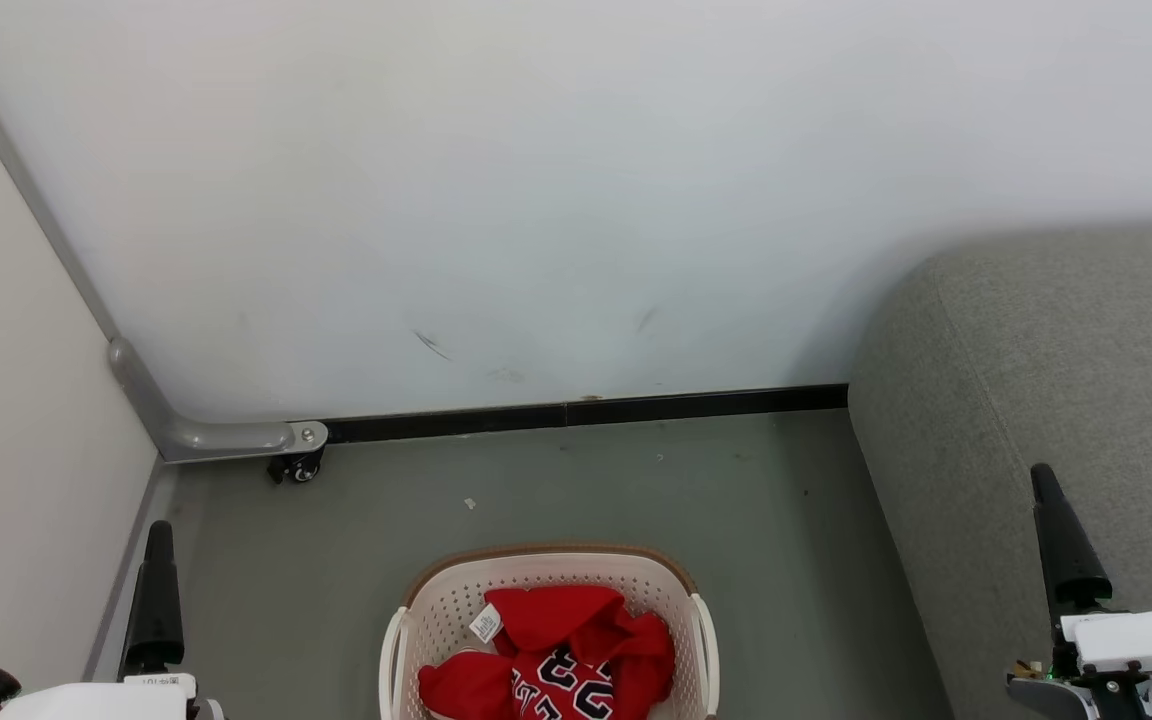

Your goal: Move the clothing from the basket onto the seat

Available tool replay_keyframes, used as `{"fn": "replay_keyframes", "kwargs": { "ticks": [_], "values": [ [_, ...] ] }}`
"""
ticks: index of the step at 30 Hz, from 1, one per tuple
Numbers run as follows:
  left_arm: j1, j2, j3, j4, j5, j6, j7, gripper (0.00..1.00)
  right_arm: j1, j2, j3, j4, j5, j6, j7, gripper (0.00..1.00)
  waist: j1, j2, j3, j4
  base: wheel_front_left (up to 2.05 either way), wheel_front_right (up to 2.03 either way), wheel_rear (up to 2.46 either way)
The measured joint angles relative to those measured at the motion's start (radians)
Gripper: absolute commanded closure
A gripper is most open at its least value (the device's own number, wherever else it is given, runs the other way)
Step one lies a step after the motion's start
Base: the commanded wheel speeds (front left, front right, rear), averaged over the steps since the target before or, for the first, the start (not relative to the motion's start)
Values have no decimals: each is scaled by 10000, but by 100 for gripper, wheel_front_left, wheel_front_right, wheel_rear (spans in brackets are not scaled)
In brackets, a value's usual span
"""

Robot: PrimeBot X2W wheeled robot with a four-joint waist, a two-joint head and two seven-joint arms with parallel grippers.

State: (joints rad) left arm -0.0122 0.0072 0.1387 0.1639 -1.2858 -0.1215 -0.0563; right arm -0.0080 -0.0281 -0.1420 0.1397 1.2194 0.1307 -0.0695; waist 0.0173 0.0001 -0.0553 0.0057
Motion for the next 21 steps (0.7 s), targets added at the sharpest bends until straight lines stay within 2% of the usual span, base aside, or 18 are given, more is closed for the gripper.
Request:
{"fn": "replay_keyframes", "kwargs": {
  "ticks": [5, 15, 20, 21],
  "values": [
    [20, 13, -107, -360, 1093, -2, -171, 0, 30, -8, 194, -226, -1045, 0, -174, 0, -31, 0, -68, 27, 0, 0, 0],
    [144, 44, -255, -1200, 3659, -4, -525, 0, 53, -71, 575, -627, -3250, 0, -500, 0, -119, 0, -76, 37, 0, 0, 0],
    [206, 81, -232, -1624, 4828, -15, -717, 0, 54, -88, 648, -798, -4286, 0, -656, 0, -146, 0, -70, 46, 0, 0, 0],
    [215, 94, -299, -1770, 5453, 44, -821, 0, 55, -90, 679, -961, -4874, 0, -759, 0, -154, 0, -74, 55, 0, 0, 0]
  ]
}}
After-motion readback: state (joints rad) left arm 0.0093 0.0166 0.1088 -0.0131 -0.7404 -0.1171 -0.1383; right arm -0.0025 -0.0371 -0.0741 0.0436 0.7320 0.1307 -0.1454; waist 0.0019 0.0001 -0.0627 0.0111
